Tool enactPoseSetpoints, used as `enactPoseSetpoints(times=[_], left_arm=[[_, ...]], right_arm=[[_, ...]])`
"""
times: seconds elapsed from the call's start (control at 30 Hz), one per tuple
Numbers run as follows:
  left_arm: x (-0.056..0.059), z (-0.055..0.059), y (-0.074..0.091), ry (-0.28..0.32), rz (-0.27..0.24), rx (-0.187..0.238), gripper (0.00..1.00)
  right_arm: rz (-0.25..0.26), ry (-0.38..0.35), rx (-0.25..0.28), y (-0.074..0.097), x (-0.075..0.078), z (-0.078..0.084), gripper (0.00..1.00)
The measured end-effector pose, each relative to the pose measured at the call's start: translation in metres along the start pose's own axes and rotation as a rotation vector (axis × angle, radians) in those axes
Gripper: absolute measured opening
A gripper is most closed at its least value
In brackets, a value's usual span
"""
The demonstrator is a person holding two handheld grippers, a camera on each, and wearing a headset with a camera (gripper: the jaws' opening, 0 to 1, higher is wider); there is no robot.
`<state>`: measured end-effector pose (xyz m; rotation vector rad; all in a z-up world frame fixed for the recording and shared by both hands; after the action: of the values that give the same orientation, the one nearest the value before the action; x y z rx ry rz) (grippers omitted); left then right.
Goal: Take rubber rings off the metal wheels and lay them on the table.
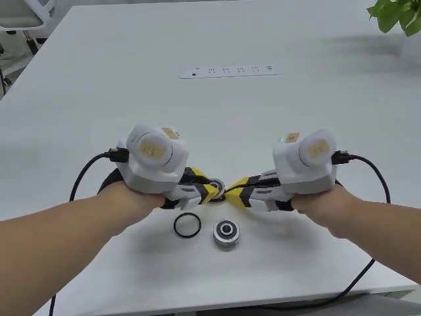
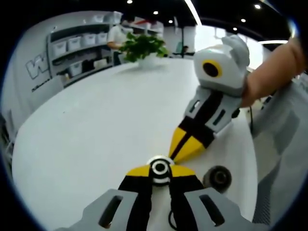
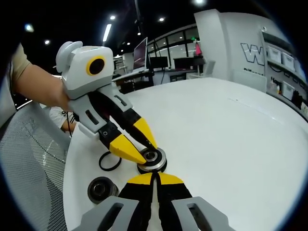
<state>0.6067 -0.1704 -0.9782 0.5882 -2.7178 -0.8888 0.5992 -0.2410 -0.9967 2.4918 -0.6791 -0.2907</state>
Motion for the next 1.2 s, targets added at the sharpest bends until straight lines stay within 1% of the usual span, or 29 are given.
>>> enactPoseSetpoints(times=[0.17, 0.27, 0.43, 0.53, 0.63, 0.73, 0.8, 0.87, 0.97, 1.2], left_arm=[[0.0000, 0.0000, 0.0001, 0.001, 0.001, 0.001, 0.13], [0.0000, -0.0001, 0.0000, 0.001, 0.002, 0.001, 0.13], [0.0000, -0.0002, -0.0002, 0.000, 0.004, 0.001, 0.13], [-0.0001, -0.0003, -0.0002, -0.001, 0.005, 0.002, 0.13], [-0.0004, -0.0003, -0.0003, 0.000, 0.005, 0.002, 0.13], [-0.0003, -0.0006, -0.0003, 0.002, 0.004, 0.003, 0.13], [-0.0004, -0.0005, -0.0003, 0.004, 0.004, 0.004, 0.13], [-0.0006, -0.0004, -0.0003, 0.006, 0.005, 0.004, 0.13], [-0.0007, -0.0003, -0.0003, 0.008, 0.004, 0.003, 0.13], [-0.0009, -0.0003, -0.0003, 0.009, -0.002, 0.002, 0.13]], right_arm=[[-0.006, 0.010, 0.011, 0.0006, 0.0000, -0.0012, 0.00], [-0.007, 0.005, 0.019, 0.0017, 0.0012, -0.0023, 0.01], [-0.014, -0.008, 0.026, 0.0013, 0.0013, -0.0027, 0.08], [-0.008, 0.000, 0.018, -0.0008, 0.0007, -0.0015, 0.09], [-0.004, -0.008, 0.019, -0.0012, 0.0013, -0.0013, 0.10], [-0.007, -0.052, 0.021, -0.0014, 0.0030, -0.0003, 0.10], [-0.016, -0.061, 0.021, -0.0008, 0.0008, -0.0006, 0.09], [-0.016, -0.065, 0.022, -0.0011, 0.0016, -0.0008, 0.08], [-0.019, -0.108, 0.025, -0.0011, 0.0028, 0.0000, 0.08], [-0.022, -0.149, 0.023, -0.0007, 0.0026, 0.0011, 0.06]])
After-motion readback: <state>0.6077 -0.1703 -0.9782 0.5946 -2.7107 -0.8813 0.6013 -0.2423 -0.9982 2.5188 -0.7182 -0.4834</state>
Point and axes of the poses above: the centre of the closed fingertips' face, and the gripper's own axes: y roughly backward along the fingers, x roughly to its right, z roughly out of its underside, the point moved 4 cm from there along y, roughly backward along the fingers, and after that the axes turned 8 degrees about z, right-handed, at the moved point
